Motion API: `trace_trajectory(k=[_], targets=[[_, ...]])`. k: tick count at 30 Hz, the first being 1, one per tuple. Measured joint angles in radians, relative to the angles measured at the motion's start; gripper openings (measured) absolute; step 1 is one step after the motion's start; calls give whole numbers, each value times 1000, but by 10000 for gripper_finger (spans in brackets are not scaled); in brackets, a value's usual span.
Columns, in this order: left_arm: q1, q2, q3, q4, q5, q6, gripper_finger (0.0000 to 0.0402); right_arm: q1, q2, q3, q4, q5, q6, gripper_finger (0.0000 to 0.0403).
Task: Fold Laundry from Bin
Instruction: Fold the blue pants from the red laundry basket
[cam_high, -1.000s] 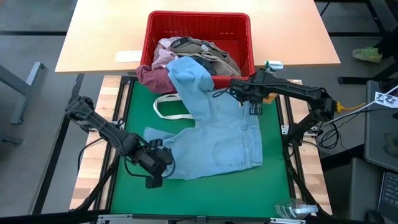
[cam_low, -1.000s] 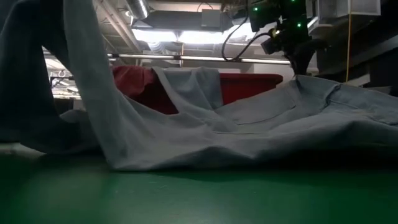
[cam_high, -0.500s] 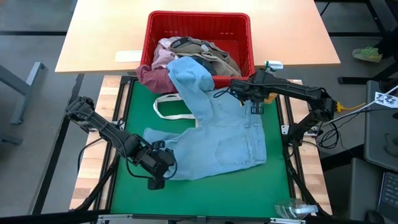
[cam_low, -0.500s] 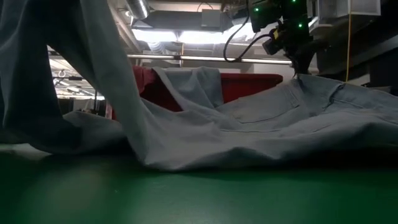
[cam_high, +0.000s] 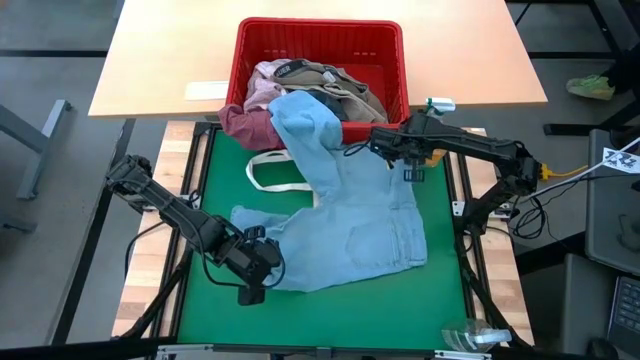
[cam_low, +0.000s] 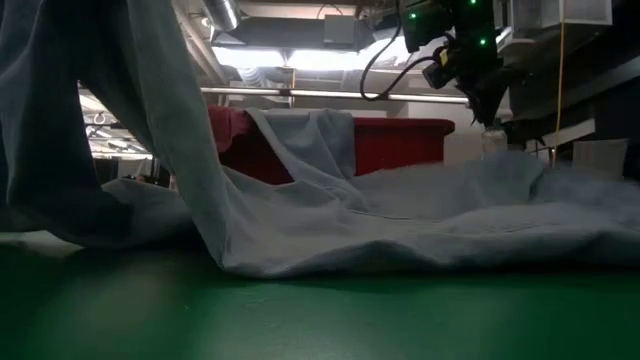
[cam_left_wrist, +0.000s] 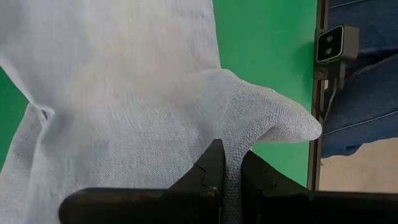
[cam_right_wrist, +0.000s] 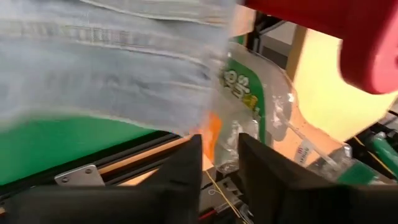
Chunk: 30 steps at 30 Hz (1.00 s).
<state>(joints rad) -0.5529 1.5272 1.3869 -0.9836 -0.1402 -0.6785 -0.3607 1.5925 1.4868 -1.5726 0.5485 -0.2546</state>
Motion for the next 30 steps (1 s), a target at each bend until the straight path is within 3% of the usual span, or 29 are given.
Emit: trace_trajectory(k=[7, 11, 14, 20, 22, 25, 30], targets=[[0, 0, 0, 0, 0, 0, 9, 0, 0, 0, 0, 57, 0, 173], [0, 0, 0, 1, 0, 0, 9, 0, 0, 0, 1, -10, 0, 176], [0, 0, 0, 6, 0, 0, 9, 1, 0, 0, 1, -194, 8, 172], [0, 0, 0, 6, 0, 0, 9, 16, 0, 0, 3, -775, 152, 153], [0, 0, 0, 6, -3, 0, 9, 49, 0, 0, 9, -864, 180, 147], [0, 0, 0, 6, -10, 0, 9, 141, 0, 0, 34, -847, 183, 138], [0, 0, 0, 19, -15, 0, 9, 308, 1, -32, 202, -714, 200, 131]])
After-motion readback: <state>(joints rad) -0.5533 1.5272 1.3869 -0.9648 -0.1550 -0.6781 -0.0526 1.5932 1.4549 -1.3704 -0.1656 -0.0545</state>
